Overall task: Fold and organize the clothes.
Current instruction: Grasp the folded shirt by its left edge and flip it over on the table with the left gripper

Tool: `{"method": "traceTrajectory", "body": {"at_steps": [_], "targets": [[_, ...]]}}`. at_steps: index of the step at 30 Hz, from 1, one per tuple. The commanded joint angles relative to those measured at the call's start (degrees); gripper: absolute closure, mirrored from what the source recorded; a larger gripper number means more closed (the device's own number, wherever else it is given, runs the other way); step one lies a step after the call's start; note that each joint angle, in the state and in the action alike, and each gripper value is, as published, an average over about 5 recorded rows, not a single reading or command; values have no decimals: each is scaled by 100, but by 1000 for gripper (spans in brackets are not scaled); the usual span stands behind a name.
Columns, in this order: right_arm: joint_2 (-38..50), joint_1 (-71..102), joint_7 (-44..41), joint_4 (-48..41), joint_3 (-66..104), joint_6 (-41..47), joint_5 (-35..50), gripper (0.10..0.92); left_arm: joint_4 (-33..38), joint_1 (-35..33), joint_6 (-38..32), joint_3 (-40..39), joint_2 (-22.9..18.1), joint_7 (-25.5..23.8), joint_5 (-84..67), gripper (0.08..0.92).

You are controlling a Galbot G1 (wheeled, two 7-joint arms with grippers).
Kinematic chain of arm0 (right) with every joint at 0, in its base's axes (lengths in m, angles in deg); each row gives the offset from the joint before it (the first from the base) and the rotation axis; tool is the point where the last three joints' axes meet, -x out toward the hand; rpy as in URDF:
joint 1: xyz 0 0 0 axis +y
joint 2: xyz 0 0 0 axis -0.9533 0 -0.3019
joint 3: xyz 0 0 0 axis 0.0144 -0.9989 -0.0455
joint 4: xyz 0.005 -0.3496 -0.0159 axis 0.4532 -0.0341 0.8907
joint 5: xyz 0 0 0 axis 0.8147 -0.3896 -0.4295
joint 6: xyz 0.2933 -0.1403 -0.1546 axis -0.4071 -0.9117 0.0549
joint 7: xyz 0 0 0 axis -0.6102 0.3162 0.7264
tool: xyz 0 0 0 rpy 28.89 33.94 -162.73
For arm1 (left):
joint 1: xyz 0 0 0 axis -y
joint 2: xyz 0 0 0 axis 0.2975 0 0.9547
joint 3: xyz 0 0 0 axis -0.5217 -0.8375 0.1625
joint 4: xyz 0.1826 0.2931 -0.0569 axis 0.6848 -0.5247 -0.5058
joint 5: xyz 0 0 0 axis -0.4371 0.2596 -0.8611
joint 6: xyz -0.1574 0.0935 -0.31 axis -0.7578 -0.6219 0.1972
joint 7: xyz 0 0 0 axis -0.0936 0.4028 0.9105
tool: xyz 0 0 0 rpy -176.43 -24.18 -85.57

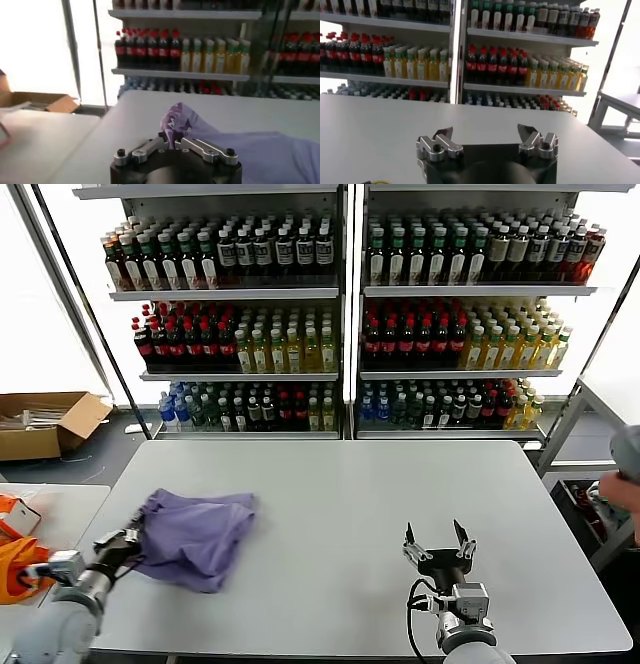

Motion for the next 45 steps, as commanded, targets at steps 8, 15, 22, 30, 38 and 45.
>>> {"method": "traceTrajectory", "body": {"at_steps": [8, 15, 22, 30, 38, 45], "targets": [[-46, -148, 35, -106, -89, 23, 5, 203, 101, 110, -5, 1387, 1280, 4, -183, 897], [-107, 83, 48, -18, 59, 14, -72, 203, 1435, -42, 8, -394, 330, 80, 829, 897], [-208, 492, 62, 185, 258, 14, -245, 203, 1250, 247, -40, -3833, -993, 43, 2527, 897], [-333, 830, 15, 251, 395, -85, -369, 203, 576, 1041, 231, -4381, -1402, 118, 2079, 897], [-359, 630, 8, 16, 246, -75, -384, 203, 761, 1311, 288, -4029, -1197, 260, 1332, 897], [-347, 302, 38, -118, -3, 110, -349, 203, 921, 1431, -286, -3935, -1190, 49, -274, 875]]}}
